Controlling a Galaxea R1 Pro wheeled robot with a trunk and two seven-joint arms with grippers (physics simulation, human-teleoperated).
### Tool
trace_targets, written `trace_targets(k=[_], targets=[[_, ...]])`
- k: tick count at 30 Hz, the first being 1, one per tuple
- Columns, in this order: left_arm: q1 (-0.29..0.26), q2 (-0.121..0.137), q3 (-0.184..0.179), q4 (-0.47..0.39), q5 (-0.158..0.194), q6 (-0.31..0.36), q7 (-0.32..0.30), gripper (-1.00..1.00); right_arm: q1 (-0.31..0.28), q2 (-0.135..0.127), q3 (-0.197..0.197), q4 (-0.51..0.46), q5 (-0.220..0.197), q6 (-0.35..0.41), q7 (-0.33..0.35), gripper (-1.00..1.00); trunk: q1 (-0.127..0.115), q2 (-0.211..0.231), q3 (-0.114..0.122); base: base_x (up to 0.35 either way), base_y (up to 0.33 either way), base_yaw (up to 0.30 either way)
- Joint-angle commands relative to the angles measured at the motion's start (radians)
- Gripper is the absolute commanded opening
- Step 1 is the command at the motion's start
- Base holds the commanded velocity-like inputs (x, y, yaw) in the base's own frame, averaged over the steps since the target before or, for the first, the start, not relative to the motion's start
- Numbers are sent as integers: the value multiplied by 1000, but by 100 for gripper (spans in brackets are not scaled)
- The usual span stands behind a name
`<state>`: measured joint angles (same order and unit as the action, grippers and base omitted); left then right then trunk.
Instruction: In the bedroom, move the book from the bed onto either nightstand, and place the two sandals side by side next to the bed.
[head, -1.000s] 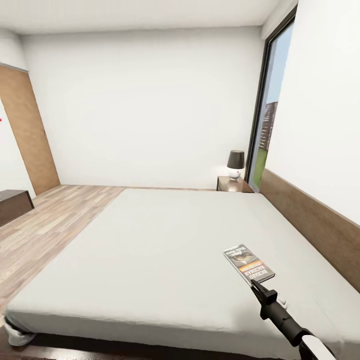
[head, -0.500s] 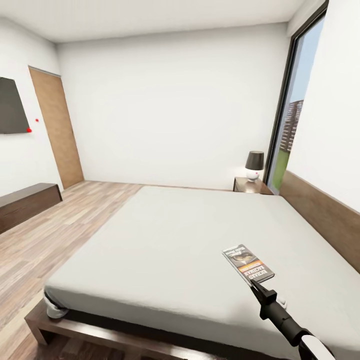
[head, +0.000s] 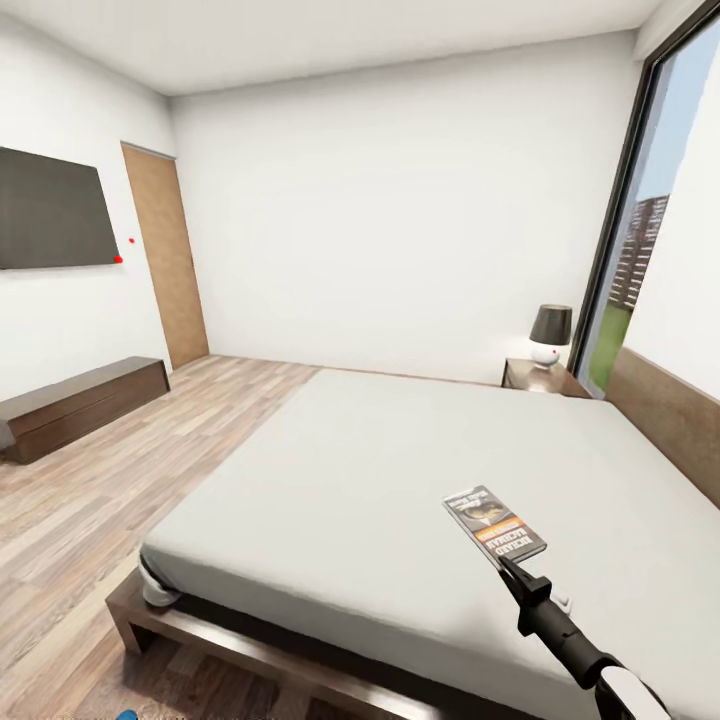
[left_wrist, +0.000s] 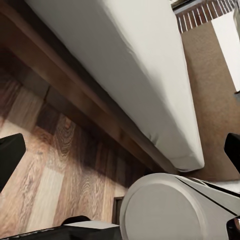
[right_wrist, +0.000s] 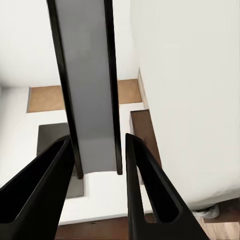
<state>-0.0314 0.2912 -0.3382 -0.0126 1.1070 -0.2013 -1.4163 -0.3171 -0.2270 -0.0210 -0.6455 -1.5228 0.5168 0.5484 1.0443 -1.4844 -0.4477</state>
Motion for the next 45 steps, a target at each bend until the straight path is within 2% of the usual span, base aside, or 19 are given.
trace_targets(k=[1, 29, 45], targets=[[-1, 0, -8, 0, 8, -8, -1, 100, 0, 0, -2, -1, -10, 9, -1, -100, 0, -1, -1, -2, 1, 237], [-1, 0, -8, 0, 10, -7, -3, 100, 0, 1, 1, -14, -10, 9, -1, -100, 0, -1, -11, 0, 2, 241], [-1, 0, -8, 0, 10, -7, -3, 100, 0, 1, 1, -15, -10, 8, -1, -100, 0, -1, -17, 0, 69, 242]])
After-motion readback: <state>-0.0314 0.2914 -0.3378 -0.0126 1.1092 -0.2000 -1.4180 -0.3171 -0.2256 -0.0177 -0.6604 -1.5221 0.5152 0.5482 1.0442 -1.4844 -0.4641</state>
